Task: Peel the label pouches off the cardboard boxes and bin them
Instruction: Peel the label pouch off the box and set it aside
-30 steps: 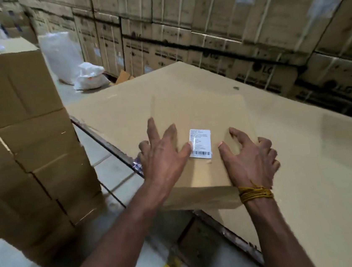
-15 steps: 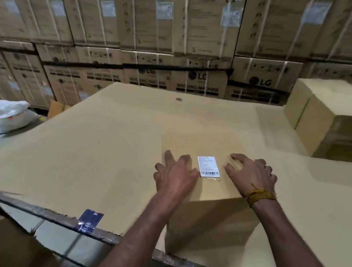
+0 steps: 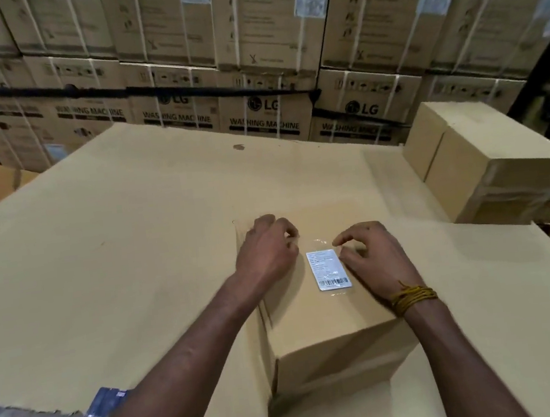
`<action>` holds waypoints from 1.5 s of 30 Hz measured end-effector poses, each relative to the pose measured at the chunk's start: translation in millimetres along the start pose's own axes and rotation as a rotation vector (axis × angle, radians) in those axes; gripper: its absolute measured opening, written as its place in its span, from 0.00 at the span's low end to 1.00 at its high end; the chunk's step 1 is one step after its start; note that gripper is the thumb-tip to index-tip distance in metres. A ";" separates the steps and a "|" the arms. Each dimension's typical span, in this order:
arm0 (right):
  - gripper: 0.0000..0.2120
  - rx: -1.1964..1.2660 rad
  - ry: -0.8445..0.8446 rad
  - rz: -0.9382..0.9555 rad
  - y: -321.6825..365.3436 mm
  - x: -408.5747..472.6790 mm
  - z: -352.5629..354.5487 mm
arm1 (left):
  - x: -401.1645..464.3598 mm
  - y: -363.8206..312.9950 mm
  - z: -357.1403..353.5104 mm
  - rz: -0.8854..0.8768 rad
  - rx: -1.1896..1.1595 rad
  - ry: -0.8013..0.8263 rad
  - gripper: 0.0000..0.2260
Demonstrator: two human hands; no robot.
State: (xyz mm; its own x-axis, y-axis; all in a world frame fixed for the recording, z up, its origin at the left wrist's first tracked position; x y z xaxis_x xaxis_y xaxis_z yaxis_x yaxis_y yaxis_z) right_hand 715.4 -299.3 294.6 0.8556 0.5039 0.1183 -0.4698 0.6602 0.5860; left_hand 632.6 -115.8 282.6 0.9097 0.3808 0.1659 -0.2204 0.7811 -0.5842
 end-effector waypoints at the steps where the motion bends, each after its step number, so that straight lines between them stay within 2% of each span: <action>1: 0.08 0.016 0.042 0.034 2.7 4.8 -1.4 | 7.8 1.7 1.8 -0.010 -0.024 0.007 0.11; 5: 0.08 0.015 0.120 0.116 14.9 28.4 -9.3 | 31.0 9.0 6.7 -0.079 -0.021 0.024 0.08; 10: 0.09 -0.029 0.140 0.175 14.6 36.7 -20.3 | 30.1 15.1 -2.7 -0.136 0.055 -0.082 0.07; 22: 0.14 -0.079 0.178 0.163 8.3 42.1 -24.0 | 35.7 22.6 -9.6 -0.136 0.020 -0.112 0.08; 27: 0.12 -0.109 0.189 0.161 8.9 42.2 -23.6 | 36.0 22.6 -10.4 -0.135 0.021 -0.109 0.08; 32: 0.14 -0.109 0.199 0.161 8.3 39.9 -23.0 | 34.9 21.6 -10.4 -0.137 0.016 -0.110 0.09; 37: 0.06 -0.090 0.186 0.145 8.1 38.7 -22.7 | 33.8 20.7 -9.6 -0.130 0.011 -0.106 0.09; 41: 0.10 -0.085 0.217 0.146 10.3 38.6 -22.0 | 33.8 21.5 -9.2 -0.128 0.008 -0.098 0.09; 45: 0.07 -0.072 0.199 0.145 10.4 38.0 -21.9 | 33.2 20.9 -8.7 -0.134 0.007 -0.098 0.09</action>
State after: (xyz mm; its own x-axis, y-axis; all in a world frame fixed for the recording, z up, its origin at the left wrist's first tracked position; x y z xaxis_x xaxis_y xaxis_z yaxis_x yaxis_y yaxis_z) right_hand 738.3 -261.0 287.6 0.7221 0.6911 0.0322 -0.6046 0.6078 0.5148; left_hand 661.3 -91.2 269.0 0.8925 0.3191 0.3186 -0.1023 0.8314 -0.5461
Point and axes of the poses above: each hand's wrist, its own x-axis towards the middle knuckle, its own z-axis out of the back of the hand, y = z × x, the point moved 2 cm from there along x, towards the middle knuckle, and after that the axes turned 6 degrees about -z, right-handed, at the moved point
